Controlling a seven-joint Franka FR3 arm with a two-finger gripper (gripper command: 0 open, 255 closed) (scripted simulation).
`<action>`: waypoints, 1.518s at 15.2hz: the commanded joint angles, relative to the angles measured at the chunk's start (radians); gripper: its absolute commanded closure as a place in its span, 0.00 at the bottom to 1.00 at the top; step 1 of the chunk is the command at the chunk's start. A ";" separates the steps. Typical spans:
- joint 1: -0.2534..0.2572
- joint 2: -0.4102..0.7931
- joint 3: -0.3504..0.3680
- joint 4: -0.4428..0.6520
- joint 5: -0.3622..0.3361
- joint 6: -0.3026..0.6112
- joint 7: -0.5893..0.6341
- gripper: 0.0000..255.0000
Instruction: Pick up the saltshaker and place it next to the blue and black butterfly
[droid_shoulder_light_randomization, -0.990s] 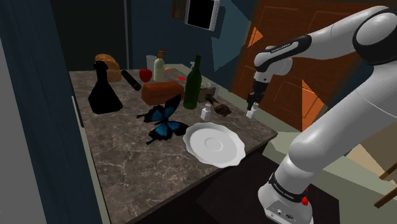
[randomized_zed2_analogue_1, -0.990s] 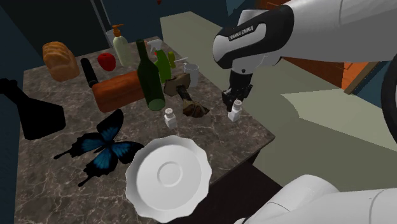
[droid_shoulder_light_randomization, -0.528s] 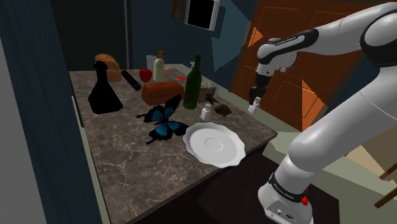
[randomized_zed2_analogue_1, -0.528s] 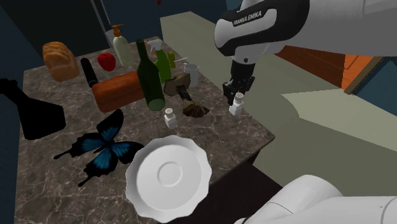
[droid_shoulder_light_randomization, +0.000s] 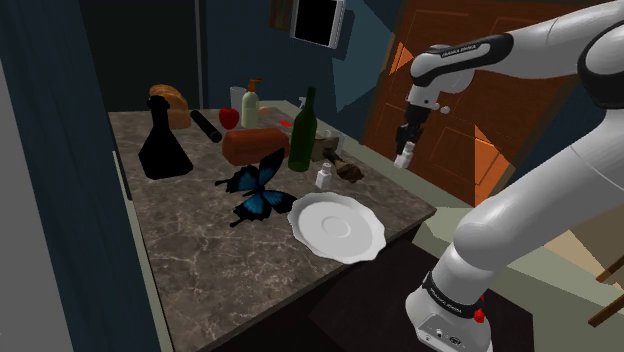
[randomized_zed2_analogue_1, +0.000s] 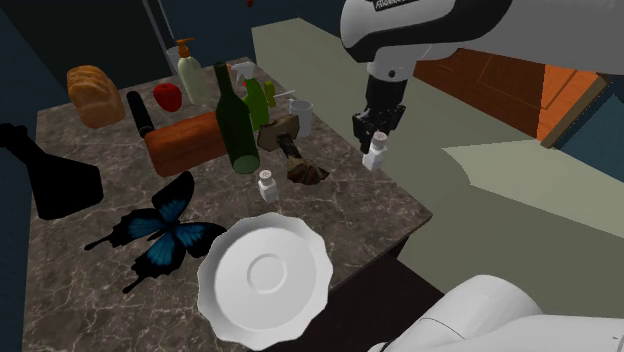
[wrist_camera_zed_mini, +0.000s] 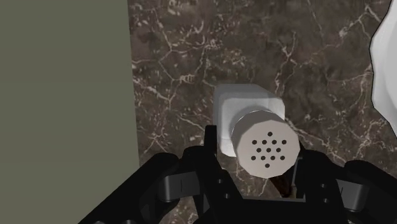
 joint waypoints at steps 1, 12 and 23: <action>0.001 -0.004 0.003 0.024 0.000 -0.028 0.001 1.00; 0.005 -0.022 0.023 0.156 0.004 -0.178 0.011 1.00; 0.034 -0.039 0.087 0.230 0.030 -0.269 0.090 1.00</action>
